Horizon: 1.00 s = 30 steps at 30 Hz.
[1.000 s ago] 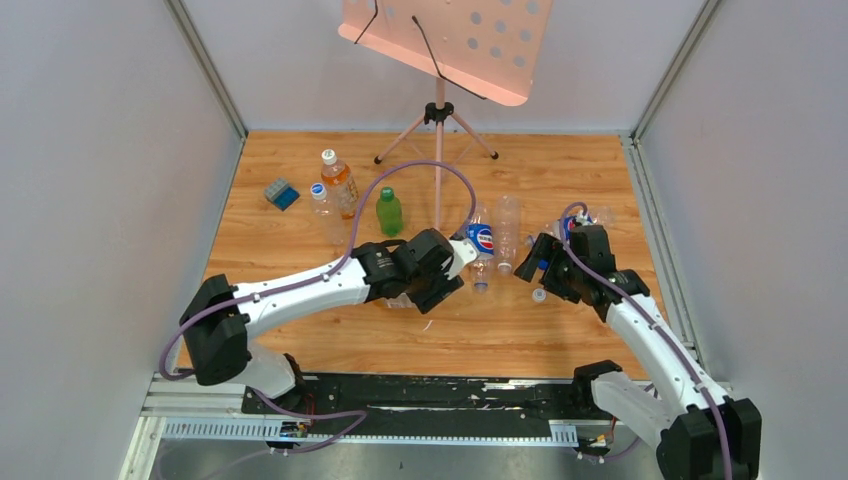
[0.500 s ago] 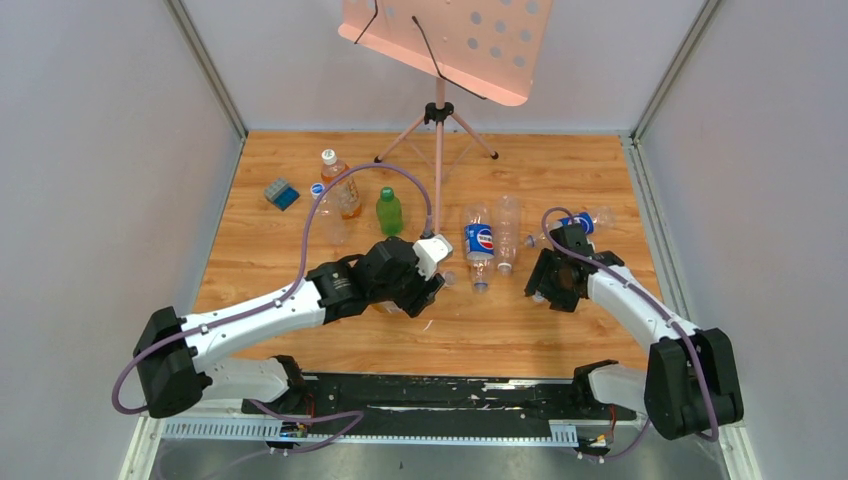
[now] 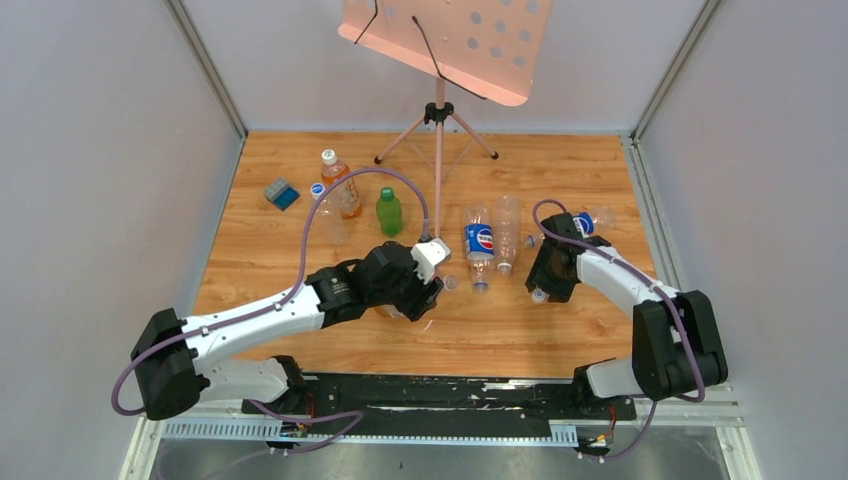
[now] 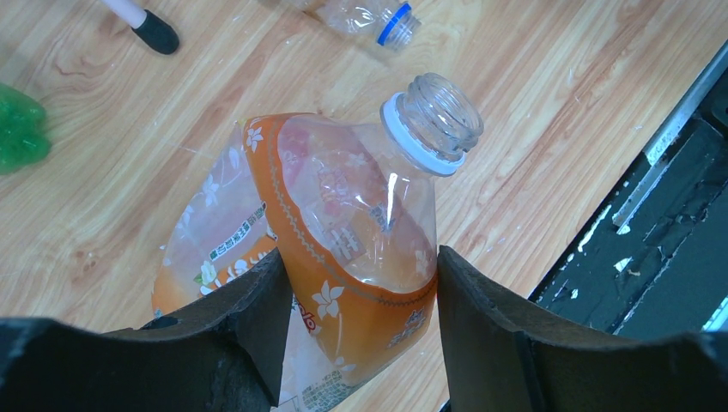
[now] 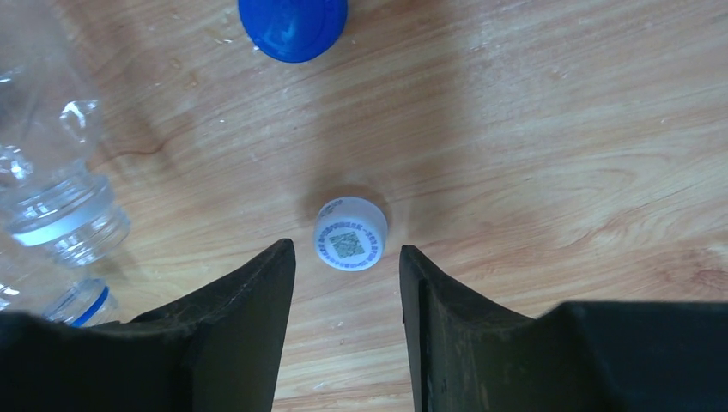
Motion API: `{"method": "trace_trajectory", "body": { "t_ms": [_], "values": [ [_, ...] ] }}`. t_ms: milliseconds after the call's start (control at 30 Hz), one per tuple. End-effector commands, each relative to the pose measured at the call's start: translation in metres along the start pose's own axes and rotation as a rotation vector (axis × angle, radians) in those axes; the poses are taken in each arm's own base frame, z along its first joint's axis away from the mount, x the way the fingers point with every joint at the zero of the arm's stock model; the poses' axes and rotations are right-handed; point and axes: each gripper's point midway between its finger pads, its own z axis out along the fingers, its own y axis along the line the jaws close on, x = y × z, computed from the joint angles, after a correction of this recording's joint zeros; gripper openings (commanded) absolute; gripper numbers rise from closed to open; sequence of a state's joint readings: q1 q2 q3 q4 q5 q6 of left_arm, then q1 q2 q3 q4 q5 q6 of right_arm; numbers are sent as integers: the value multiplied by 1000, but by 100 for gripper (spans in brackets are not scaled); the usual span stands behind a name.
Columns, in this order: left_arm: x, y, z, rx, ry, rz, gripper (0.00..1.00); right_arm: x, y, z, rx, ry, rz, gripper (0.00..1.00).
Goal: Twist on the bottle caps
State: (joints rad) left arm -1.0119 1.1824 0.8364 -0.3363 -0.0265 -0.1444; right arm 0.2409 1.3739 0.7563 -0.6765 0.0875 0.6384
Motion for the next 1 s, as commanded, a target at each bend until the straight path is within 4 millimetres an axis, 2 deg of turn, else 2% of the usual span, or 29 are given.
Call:
{"method": "trace_trajectory", "body": {
  "t_ms": [0,367,433,500,600,667,767,900,967],
  "values": [
    [-22,-4,-7,23,-96,-15,0,-14,0,3,32,-40,14,47],
    [-15,-6,-7,40,-67,11,0,-14,-4,10,56,-49,-9,29],
    [-15,-7,-8,47,-66,14,0,-16,0,6,27,-59,-20,21],
    [-14,-7,-8,48,-61,21,0,-17,9,-4,-27,-81,-49,17],
    [-14,-6,-8,47,-53,37,0,-19,33,-31,-154,-132,-138,12],
    [-14,-6,-8,48,-46,50,0,-20,54,-57,-261,-185,-213,11],
    [-14,-7,-9,56,-41,71,0,-14,87,-106,-465,-274,-385,6],
    [-16,-9,-10,76,-44,98,0,5,120,-171,-715,-416,-653,4],
    [-16,-11,-11,87,-45,108,0,19,132,-192,-818,-458,-770,3]
  ]
}}
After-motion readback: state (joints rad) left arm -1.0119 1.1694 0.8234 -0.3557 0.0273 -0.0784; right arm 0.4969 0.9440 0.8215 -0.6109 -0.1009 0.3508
